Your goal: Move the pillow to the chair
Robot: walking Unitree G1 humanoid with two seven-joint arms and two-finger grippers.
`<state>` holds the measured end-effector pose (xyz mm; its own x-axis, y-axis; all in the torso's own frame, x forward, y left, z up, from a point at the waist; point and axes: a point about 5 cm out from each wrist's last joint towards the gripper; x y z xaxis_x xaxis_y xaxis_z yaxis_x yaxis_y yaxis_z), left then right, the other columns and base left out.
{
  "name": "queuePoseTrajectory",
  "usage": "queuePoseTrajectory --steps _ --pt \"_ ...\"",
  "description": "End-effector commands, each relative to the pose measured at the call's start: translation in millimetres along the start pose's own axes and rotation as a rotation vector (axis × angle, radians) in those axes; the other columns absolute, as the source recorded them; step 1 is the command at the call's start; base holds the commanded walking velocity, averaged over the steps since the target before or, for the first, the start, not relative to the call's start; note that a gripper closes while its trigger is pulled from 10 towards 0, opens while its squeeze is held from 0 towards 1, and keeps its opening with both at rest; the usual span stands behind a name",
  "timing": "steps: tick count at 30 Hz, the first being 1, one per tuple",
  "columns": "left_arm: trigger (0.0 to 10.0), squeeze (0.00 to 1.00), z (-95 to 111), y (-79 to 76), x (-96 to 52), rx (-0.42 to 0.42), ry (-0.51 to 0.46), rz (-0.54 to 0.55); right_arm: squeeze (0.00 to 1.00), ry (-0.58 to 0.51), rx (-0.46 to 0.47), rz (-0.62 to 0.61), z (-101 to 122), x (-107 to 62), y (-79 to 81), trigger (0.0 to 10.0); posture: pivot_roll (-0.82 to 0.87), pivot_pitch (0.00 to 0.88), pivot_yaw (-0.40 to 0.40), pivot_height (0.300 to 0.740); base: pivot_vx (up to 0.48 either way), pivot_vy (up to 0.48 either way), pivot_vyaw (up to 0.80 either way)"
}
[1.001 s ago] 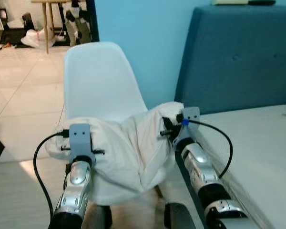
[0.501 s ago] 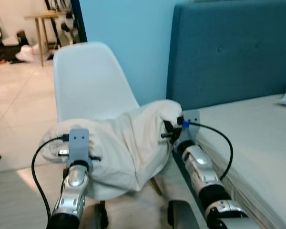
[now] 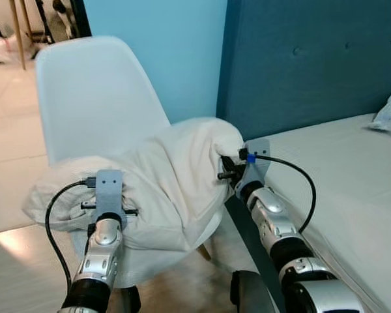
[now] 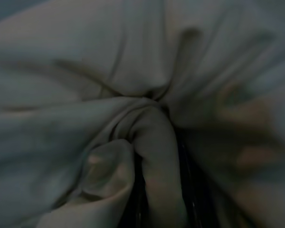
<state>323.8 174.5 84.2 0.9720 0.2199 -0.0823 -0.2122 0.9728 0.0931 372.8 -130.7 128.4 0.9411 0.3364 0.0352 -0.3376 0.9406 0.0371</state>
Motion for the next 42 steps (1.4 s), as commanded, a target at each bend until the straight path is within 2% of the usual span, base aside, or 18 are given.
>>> queuePoseTrajectory --steps 1,3,4,6,9,11,17,20,23,24,25,26,27,28,29,30,37,42 --pt "10.0 0.00 14 5.4 6.1 0.011 -0.087 0.026 0.00 -0.021 0.027 0.033 3 4.2 6.3 10.0 0.02 0.070 -0.019 0.550 0.000 0.000 0.00" --pt "10.0 0.00 21 7.0 8.5 0.003 -0.126 0.038 0.00 -0.047 0.038 0.029 8 5.8 5.2 10.0 0.02 0.071 -0.021 0.550 0.000 0.000 0.00" --pt "10.0 0.00 40 12.5 14.5 -0.016 -0.235 0.075 0.00 -0.106 0.077 0.010 20 10.1 1.8 10.0 0.03 0.073 -0.023 0.550 0.000 0.000 0.00" --pt "10.0 0.00 44 14.9 18.6 0.000 -0.244 0.090 0.00 -0.109 0.095 -0.002 22 11.6 0.4 10.0 0.03 0.074 -0.023 0.550 0.000 0.000 0.00" --pt "10.0 0.00 21 11.6 22.0 0.064 -0.072 0.045 0.00 0.018 0.048 0.004 1 7.9 4.5 10.0 0.03 0.081 -0.019 0.550 0.000 0.000 0.00" --pt "10.0 0.00 8 9.6 20.0 0.095 0.003 0.010 0.00 0.083 0.025 0.024 -12 4.0 9.0 10.0 0.03 0.081 -0.019 0.550 0.000 0.000 0.00" --pt "10.0 0.00 -15 15.1 15.9 0.144 0.125 -0.006 0.00 0.165 -0.004 0.068 -30 -1.5 17.5 10.0 0.03 0.086 -0.019 0.550 0.000 0.000 0.00" --pt "10.0 0.00 -17 15.6 15.8 0.148 0.134 -0.006 0.00 0.170 -0.011 0.072 -31 -1.8 18.1 10.0 0.03 0.086 -0.019 0.550 0.000 0.000 0.00" --pt "10.0 0.00 -24 15.3 15.4 0.094 0.178 -0.006 0.00 0.175 0.000 0.074 -34 -3.8 19.2 10.0 0.03 0.086 -0.016 0.550 0.000 0.000 0.00" --pt "10.0 0.04 -24 15.1 15.6 0.083 0.187 -0.007 0.00 0.178 -0.001 0.071 -35 -4.0 19.0 10.0 0.03 0.086 -0.016 0.550 0.000 0.000 0.00" --pt "10.0 0.04 -25 15.1 15.8 0.079 0.193 -0.008 0.00 0.181 -0.003 0.069 -35 -4.0 18.9 10.0 0.03 0.085 -0.016 0.550 0.000 0.000 0.00" --pt "10.0 0.27 -25 14.7 16.0 0.077 0.197 -0.015 0.00 0.183 0.005 0.068 -35 -4.0 18.9 10.0 0.03 0.085 -0.015 0.550 0.000 0.000 0.00" --pt "10.0 0.27 -25 14.7 16.0 0.077 0.197 -0.015 0.00 0.183 0.005 0.068 -35 -4.0 18.9 10.0 0.03 0.085 -0.015 0.550 0.000 0.000 0.00" --pt "10.0 0.77 -25 14.2 16.0 0.072 0.201 -0.021 0.11 0.184 0.011 0.066 -35 -4.1 18.7 10.0 0.03 0.085 -0.015 0.550 0.000 0.000 0.00" --pt "10.0 1.00 -25 13.7 16.0 0.066 0.205 -0.027 0.94 0.185 0.020 0.064 -36 -4.2 18.5 10.0 0.03 0.085 -0.015 0.550 0.000 0.000 0.00" --pt "10.0 1.00 -25 13.3 15.9 0.061 0.204 -0.031 1.00 0.188 0.035 0.066 -36 -4.4 18.2 10.0 0.03 0.085 -0.014 0.550 0.000 0.000 0.00" --pt "10.0 1.00 -23 12.9 16.5 0.044 0.190 -0.055 1.00 0.194 0.064 0.072 -37 -4.7 17.5 10.0 0.03 0.087 -0.016 0.550 0.000 0.000 0.00" --pt "10.0 1.00 -21 19.4 16.4 0.018 0.174 -0.050 1.00 0.201 0.092 0.077 -38 -7.5 13.0 10.0 0.03 0.093 -0.017 0.550 0.000 0.000 0.00"
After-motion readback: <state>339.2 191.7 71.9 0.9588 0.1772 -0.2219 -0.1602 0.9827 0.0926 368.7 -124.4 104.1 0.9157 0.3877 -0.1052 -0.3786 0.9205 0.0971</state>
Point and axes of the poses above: a point about 5 cm out from each wrist's last joint towards the gripper, its own x axis pointing out of the wrist towards the gripper, its own z axis along the axis of the wrist's last joint, y = z × x, and after that the axes turned 2 degrees about -x, right-handed
